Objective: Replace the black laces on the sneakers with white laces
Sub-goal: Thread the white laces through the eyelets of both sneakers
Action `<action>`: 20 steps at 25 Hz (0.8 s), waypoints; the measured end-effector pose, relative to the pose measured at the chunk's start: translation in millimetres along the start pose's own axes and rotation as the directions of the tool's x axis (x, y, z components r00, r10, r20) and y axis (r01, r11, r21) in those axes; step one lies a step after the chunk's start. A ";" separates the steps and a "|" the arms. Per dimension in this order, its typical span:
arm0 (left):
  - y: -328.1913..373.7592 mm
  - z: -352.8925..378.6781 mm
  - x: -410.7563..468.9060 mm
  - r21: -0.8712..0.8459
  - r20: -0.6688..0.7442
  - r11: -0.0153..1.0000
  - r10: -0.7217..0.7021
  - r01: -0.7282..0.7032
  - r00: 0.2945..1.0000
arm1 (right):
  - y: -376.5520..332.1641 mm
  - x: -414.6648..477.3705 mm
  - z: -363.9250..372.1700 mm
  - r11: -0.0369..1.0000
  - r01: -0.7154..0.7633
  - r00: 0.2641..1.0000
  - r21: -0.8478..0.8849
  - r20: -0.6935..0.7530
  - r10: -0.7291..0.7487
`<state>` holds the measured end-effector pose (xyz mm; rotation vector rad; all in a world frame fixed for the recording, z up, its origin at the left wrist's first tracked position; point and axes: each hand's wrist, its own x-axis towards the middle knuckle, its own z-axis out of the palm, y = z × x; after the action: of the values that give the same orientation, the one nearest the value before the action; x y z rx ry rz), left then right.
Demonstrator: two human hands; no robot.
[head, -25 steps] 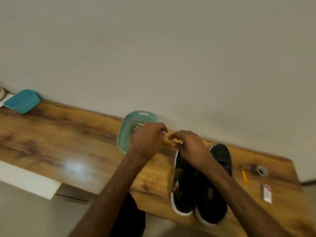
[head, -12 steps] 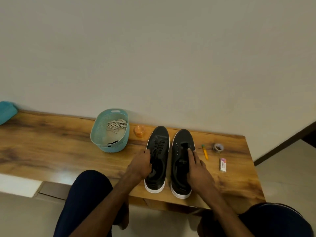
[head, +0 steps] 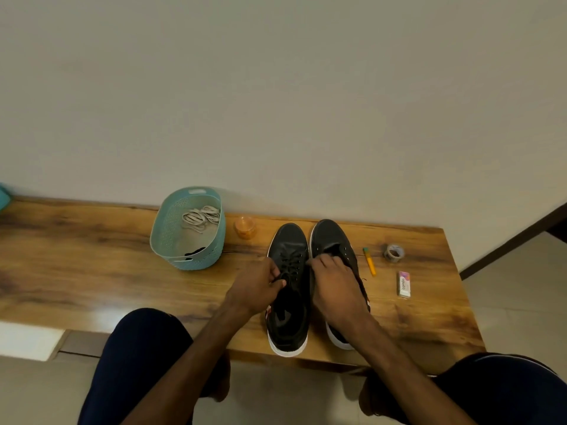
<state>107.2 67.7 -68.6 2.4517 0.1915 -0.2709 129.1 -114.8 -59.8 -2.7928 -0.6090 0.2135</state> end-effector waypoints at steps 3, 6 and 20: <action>-3.3 -7.2 7.6 -0.091 0.066 0.995 -0.045 0.051 0.997 | -4.0 0.6 2.6 0.996 -0.005 0.984 -0.085 -0.181 -0.010; -3.9 -17.4 9.5 -0.180 0.075 0.980 -0.074 0.086 0.994 | -8.6 1.0 3.6 0.999 -0.040 0.997 -0.030 -0.065 0.038; -2.5 -53.9 9.9 -0.586 -0.204 0.807 -0.232 0.071 0.951 | -12.9 -3.2 5.3 0.987 -0.019 1.000 0.157 0.027 0.015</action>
<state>124.1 104.2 -31.3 1.8556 0.5143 0.0551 120.2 -103.7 -60.7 -2.6480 -0.5494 0.2883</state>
